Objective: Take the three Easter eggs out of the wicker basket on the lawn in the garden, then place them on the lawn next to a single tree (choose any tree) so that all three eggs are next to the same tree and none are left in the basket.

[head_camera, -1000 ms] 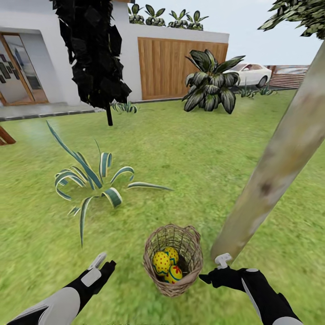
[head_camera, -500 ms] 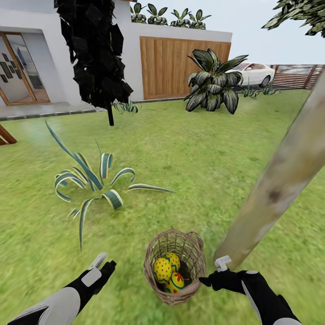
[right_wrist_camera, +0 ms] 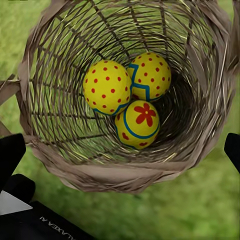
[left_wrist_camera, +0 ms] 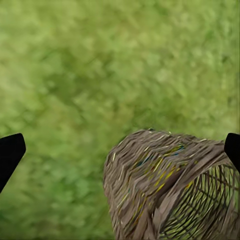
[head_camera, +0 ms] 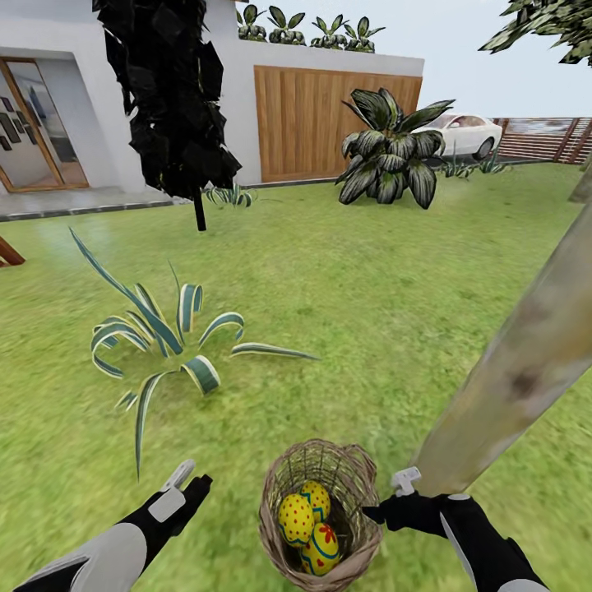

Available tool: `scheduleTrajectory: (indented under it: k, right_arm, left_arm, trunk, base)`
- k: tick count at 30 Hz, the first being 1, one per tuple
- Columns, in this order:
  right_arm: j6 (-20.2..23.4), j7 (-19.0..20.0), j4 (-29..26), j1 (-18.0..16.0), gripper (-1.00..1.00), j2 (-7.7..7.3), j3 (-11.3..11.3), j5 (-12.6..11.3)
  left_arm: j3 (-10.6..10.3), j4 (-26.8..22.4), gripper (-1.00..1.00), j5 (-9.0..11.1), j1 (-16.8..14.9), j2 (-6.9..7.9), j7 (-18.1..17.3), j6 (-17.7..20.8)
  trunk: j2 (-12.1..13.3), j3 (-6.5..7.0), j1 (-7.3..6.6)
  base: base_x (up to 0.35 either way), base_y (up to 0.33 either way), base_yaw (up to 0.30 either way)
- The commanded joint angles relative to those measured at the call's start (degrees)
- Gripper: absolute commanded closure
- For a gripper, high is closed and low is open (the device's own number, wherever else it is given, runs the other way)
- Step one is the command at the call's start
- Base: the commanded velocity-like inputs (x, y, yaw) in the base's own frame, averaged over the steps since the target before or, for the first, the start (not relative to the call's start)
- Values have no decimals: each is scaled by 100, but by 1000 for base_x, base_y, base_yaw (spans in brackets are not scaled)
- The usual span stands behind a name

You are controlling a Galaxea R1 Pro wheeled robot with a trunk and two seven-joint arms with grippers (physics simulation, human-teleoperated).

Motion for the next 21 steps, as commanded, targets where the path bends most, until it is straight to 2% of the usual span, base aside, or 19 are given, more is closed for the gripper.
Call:
scheduleTrajectory:
  k: [1, 7, 21]
  right_arm:
    - [-10, 46, -4, -3, -100, 5, -27, 42]
    - [-104, 43, 1, -3, -100, 5, -27, 36]
    - [-110, 47, 2, -3, -100, 5, -28, 12]
  left_arm:
    - [19, -18, -100, 14, 0, -3, 25, 34]
    - [23, -29, -100, 18, 0, -19, 24, 34]
    - [153, -59, -100, 25, 0, -28, 44, 37]
  trunk:
    - [-3, -5, 0]
    - [-3, -5, 0]
    - [-564, -256, 307]
  base:
    - [8, 0, 0]
    - [2, 0, 0]
    - [0, 0, 0]
